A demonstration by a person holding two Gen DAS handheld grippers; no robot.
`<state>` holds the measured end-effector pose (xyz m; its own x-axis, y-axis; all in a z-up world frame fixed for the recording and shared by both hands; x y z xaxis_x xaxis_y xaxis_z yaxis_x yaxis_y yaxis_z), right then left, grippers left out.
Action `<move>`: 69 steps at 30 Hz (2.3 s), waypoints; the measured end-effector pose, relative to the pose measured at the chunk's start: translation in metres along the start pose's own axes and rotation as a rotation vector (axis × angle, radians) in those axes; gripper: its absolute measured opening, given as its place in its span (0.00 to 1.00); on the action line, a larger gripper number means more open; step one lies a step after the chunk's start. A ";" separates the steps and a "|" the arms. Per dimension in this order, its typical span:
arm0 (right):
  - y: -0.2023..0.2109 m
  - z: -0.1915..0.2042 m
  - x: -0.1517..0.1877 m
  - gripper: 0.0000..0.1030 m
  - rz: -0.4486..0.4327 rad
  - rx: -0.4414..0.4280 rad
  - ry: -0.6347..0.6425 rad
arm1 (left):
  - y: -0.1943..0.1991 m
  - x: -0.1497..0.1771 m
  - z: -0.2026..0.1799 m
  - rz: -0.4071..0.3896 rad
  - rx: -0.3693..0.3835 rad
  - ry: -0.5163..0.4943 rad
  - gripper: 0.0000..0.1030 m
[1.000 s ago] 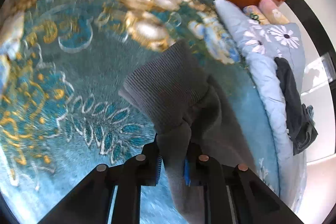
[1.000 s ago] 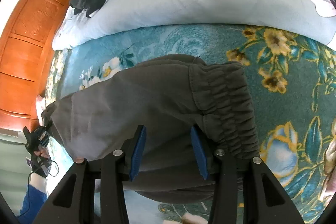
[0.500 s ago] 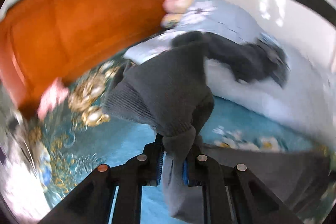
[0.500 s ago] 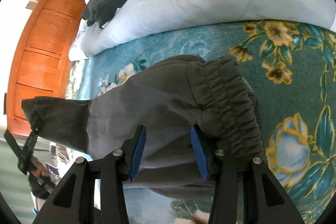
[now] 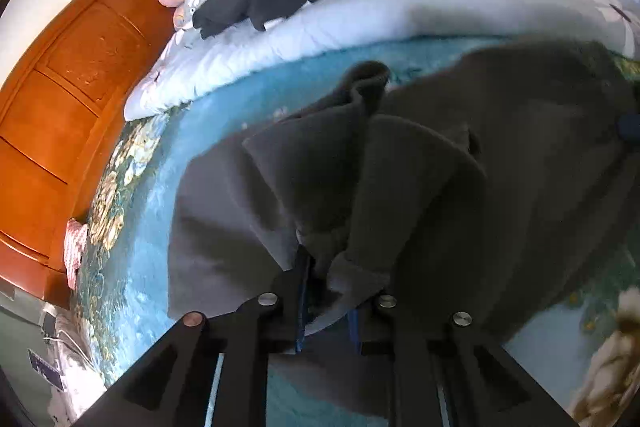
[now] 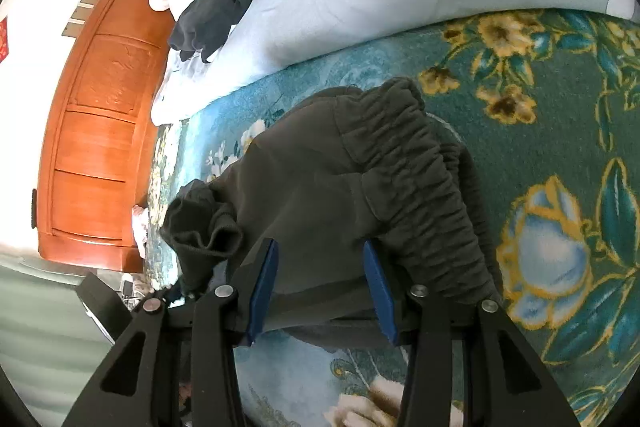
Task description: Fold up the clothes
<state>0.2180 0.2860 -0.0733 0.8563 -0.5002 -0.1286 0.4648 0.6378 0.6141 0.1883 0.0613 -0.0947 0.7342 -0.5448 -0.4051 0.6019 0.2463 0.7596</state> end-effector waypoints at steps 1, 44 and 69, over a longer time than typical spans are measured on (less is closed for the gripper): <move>0.000 0.001 0.000 0.44 0.002 0.002 0.005 | 0.000 0.004 0.000 0.010 0.014 0.007 0.23; -0.112 0.183 0.024 0.05 0.222 -0.293 0.230 | -0.039 0.107 0.144 0.269 0.634 1.412 0.63; -0.114 0.082 0.041 0.64 0.258 -0.261 -0.126 | -0.019 0.086 0.139 0.186 0.669 1.300 0.63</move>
<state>0.1819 0.1447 -0.0843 0.9258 -0.3615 0.1110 0.2933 0.8717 0.3927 0.1964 -0.1013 -0.0728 0.7605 0.6281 -0.1645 0.4807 -0.3744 0.7929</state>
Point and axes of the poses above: each gripper's, at about its wrist camera, not at the fingertips, and y roughly against the way its jaws point, z to its left, x to its underside, the point moved 10 cm from there along -y, roughly the way its jaws point, and after that the axes turned 10 degrees about -x, right-handed, at the moved point
